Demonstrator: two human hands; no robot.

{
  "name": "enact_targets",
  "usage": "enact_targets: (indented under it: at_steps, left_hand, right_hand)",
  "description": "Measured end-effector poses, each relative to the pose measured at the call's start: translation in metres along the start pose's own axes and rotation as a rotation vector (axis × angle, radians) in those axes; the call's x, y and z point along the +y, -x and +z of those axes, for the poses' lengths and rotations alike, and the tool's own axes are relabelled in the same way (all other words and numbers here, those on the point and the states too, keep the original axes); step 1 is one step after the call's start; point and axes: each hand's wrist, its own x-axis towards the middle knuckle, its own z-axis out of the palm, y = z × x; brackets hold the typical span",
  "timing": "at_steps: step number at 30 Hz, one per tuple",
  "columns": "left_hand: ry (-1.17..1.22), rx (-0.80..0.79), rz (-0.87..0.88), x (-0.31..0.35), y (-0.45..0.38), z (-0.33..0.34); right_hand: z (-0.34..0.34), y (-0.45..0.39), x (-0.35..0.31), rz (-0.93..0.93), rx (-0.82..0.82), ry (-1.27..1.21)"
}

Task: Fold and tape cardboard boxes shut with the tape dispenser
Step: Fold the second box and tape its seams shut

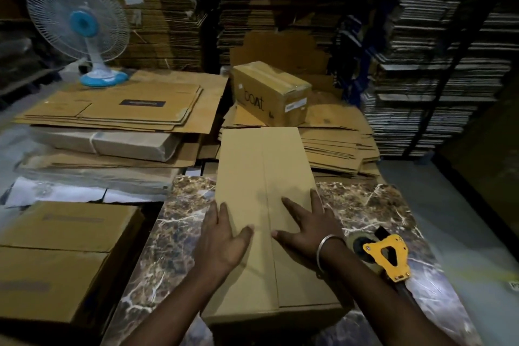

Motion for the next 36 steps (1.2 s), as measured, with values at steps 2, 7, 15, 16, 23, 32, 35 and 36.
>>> enact_targets:
  at_steps: [2,7,15,16,23,32,35,36]
  left_hand:
    - [-0.06,0.008,0.074,0.011,-0.012,0.002]
    - [-0.188,-0.059,0.22,0.049,-0.047,0.015]
    - [-0.344,-0.106,0.264,0.059,-0.059,0.033]
    - [-0.345,-0.121,0.3,0.058,-0.058,0.033]
    - [-0.381,-0.162,0.407,0.056,-0.06,0.036]
    - [-0.422,-0.14,0.383,0.06,-0.062,0.042]
    - [-0.419,-0.1,0.379,0.063,-0.06,0.045]
    - [-0.406,-0.09,0.375,0.064,-0.06,0.046]
  right_hand:
    - [-0.001,0.004,0.0,0.008,0.003,0.004]
    - [0.0,0.012,0.002,0.005,-0.015,0.005]
    - [0.0,0.014,0.008,0.003,-0.058,-0.007]
    - [0.0,0.014,0.009,-0.009,-0.057,-0.005]
    - [0.002,0.007,0.041,-0.143,0.016,-0.261]
    - [0.073,0.005,0.175,0.627,0.517,-0.511]
    - [0.097,0.013,0.212,0.789,0.361,-0.304]
    - [0.102,0.015,0.219,0.813,0.323,-0.261]
